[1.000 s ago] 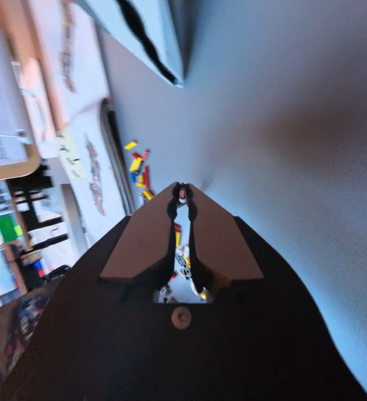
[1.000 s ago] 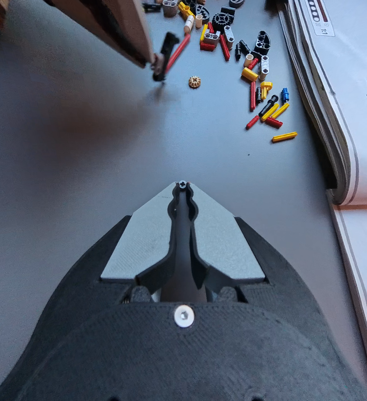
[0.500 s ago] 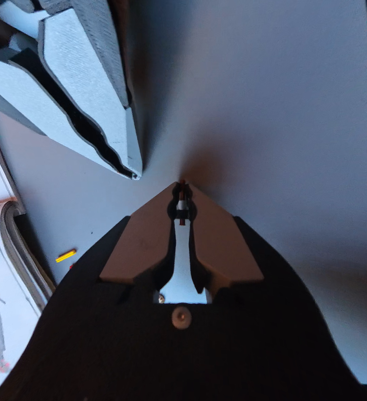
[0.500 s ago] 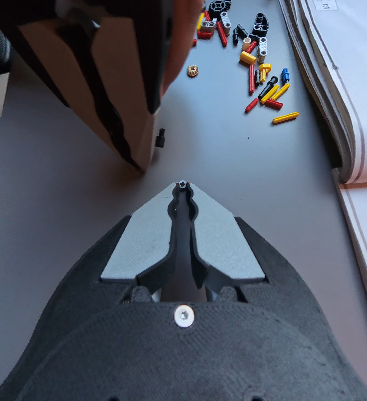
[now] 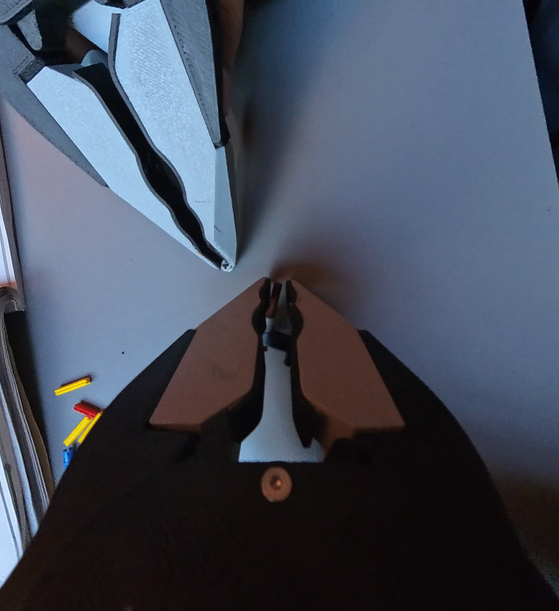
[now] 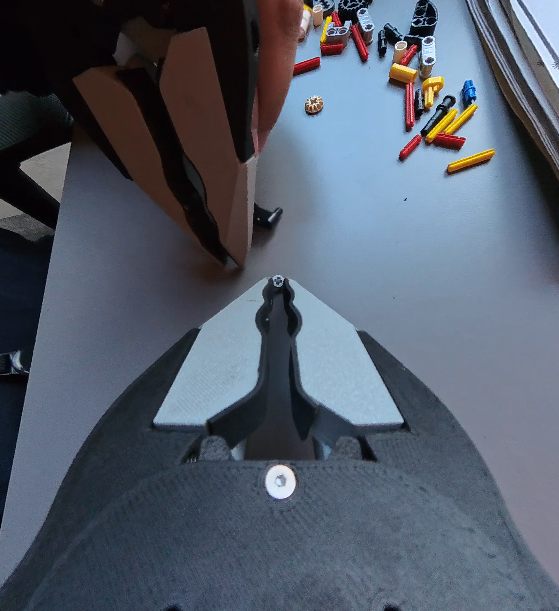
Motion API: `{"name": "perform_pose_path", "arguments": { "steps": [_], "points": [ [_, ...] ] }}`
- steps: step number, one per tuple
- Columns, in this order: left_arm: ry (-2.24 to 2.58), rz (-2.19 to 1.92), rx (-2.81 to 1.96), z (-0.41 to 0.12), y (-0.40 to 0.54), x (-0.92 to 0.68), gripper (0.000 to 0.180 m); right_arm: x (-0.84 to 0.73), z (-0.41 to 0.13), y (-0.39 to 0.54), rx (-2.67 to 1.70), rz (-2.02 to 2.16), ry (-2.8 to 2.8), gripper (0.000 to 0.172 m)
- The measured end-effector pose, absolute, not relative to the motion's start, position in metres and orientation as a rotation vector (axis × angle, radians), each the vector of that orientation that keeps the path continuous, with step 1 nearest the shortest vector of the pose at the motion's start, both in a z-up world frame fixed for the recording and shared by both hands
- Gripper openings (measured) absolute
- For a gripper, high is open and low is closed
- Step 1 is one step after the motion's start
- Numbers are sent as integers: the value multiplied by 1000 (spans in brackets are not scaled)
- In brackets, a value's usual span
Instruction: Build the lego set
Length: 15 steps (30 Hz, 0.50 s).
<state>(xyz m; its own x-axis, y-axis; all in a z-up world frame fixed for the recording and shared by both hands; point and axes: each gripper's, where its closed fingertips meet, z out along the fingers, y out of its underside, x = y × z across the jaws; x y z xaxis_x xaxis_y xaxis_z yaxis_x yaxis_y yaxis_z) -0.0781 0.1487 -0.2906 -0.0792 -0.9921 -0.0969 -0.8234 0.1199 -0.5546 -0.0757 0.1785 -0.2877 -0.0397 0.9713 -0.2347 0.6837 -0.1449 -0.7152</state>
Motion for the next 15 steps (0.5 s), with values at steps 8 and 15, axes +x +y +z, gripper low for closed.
{"name": "perform_pose_path", "arguments": {
  "steps": [8, 15],
  "points": [
    [1914, -521, -1736, -289, 145, -81, 11, -76, -286, 179, -1857, 1031, -1730, 3],
    [1873, -500, -1711, -274, 149, -90, 17, -78, -276, 178, -1831, 1099, -1688, 3]
  ]
}}
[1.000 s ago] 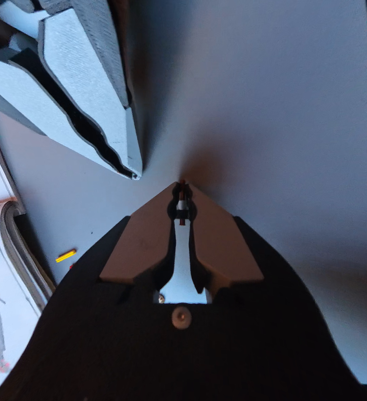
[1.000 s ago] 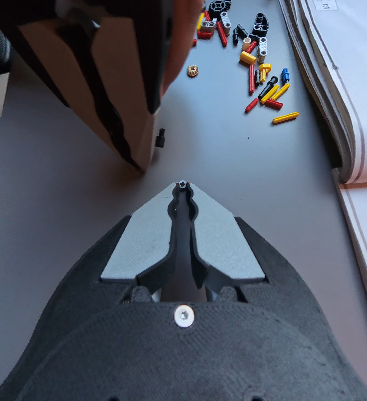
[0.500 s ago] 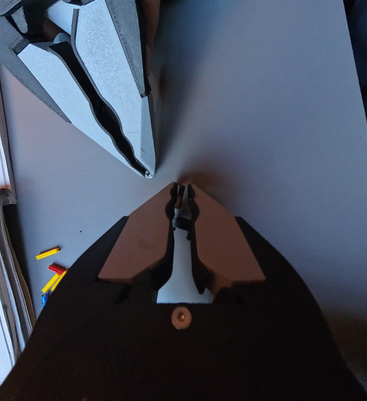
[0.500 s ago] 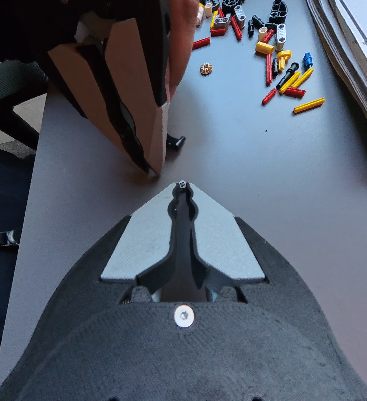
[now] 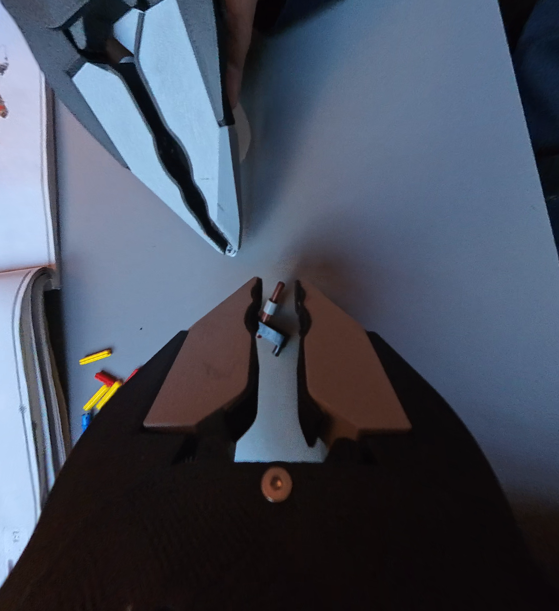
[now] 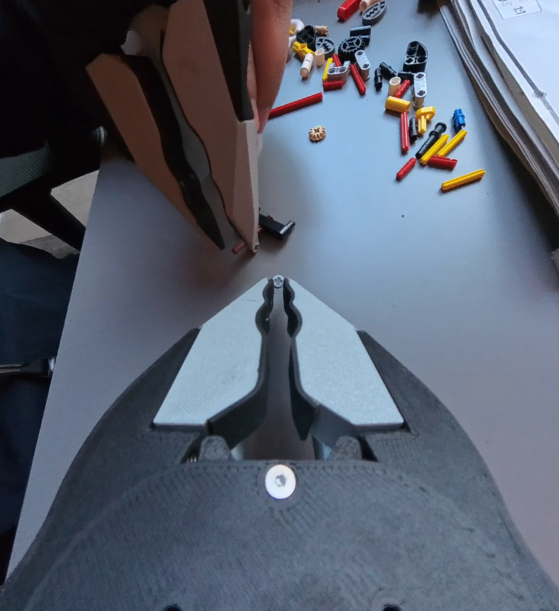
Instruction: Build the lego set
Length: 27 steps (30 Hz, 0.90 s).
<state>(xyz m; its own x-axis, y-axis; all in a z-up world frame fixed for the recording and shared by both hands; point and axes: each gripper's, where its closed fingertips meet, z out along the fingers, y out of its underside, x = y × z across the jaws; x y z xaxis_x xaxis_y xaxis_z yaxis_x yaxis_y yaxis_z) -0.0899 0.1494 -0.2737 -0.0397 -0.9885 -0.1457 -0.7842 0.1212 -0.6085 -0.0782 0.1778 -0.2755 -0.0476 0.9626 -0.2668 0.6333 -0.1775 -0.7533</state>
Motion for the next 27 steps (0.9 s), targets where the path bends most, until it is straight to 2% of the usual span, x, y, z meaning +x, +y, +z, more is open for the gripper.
{"name": "perform_pose_path", "arguments": {
  "steps": [15, 27],
  "points": [
    [1908, -525, -1657, -276, 152, -91, 4, -82, -266, 171, -1790, 1203, -1652, 3],
    [1838, -549, -1653, -279, 161, -91, 3, -85, -264, 168, -1774, 1218, -1638, 3]
  ]
}}
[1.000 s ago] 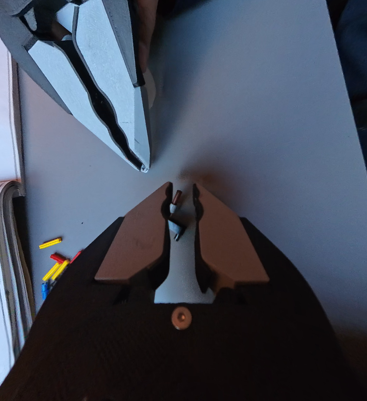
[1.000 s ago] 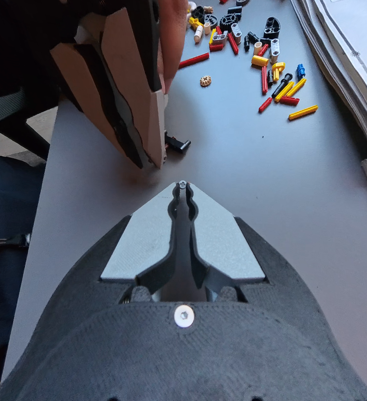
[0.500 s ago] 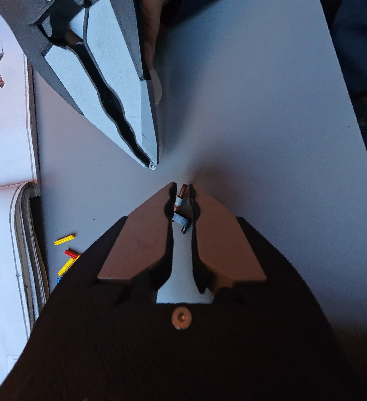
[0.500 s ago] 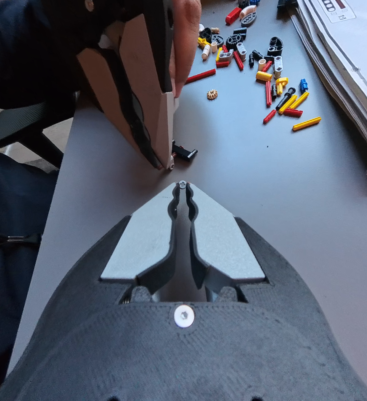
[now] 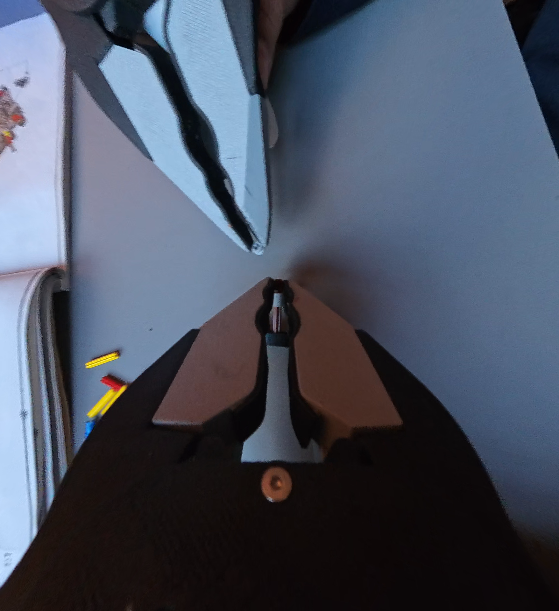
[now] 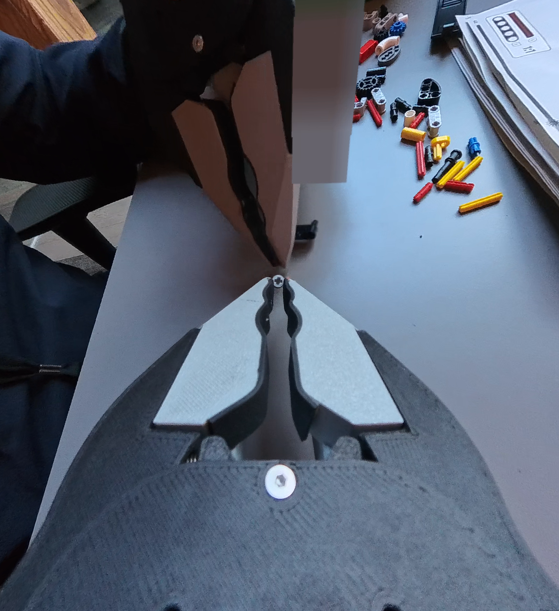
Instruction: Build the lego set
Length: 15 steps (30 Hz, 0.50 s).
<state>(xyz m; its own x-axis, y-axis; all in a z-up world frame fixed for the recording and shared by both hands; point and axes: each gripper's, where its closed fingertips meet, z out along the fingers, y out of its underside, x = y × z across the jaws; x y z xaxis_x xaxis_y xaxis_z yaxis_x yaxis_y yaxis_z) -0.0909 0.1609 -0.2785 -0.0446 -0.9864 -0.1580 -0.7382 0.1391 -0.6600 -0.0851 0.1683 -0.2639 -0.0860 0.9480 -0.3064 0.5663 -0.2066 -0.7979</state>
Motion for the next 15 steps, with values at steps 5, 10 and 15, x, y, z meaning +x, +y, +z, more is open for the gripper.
{"name": "perform_pose_path", "arguments": {
  "steps": [5, 10, 15],
  "points": [
    [1572, -657, -1616, -251, 182, -85, 2, -81, -276, 180, -1836, 1085, -1642, 3],
    [1433, -775, -1602, -240, 189, -87, 2, -79, -289, 187, -1806, 847, -1707, 3],
    [1288, -857, -1579, -225, 196, -84, 2, -81, -283, 200, -1802, 798, -1626, 35]
  ]
}}
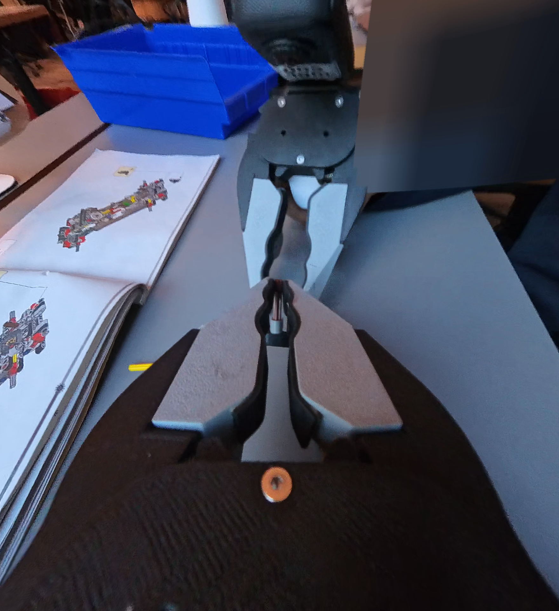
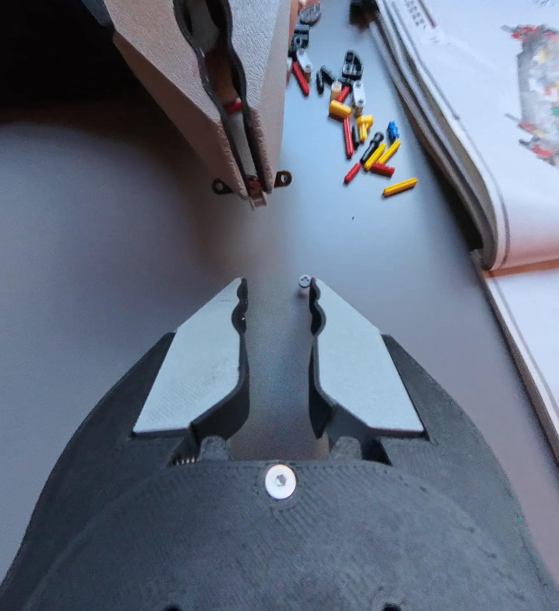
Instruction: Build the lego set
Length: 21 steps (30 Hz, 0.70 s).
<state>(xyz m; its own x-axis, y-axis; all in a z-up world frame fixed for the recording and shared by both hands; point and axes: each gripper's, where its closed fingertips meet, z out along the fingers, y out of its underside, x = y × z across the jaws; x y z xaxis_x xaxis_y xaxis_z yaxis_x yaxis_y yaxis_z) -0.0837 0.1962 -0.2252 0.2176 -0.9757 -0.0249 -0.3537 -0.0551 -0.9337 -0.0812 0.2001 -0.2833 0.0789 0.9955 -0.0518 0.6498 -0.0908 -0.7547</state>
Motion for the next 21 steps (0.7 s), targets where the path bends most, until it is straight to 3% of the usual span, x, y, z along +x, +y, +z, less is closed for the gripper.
{"name": "perform_pose_path", "arguments": {
  "steps": [6, 11, 13, 21],
  "points": [
    [1124, -956, -1545, -206, 203, -80, 2, -94, -236, 196, -1624, 1072, -1434, 40],
    [1023, -1073, -1512, -192, 205, -78, 2, -92, -212, 204, -1564, 1198, -1270, 19],
    [989, -1117, -1507, -189, 206, -79, 2, -89, -222, 208, -1632, 1189, -1280, 13],
    [994, -1046, -1566, -198, 214, -84, 2, -75, -283, 210, -1931, 915, -1510, 18]
  ]
}}
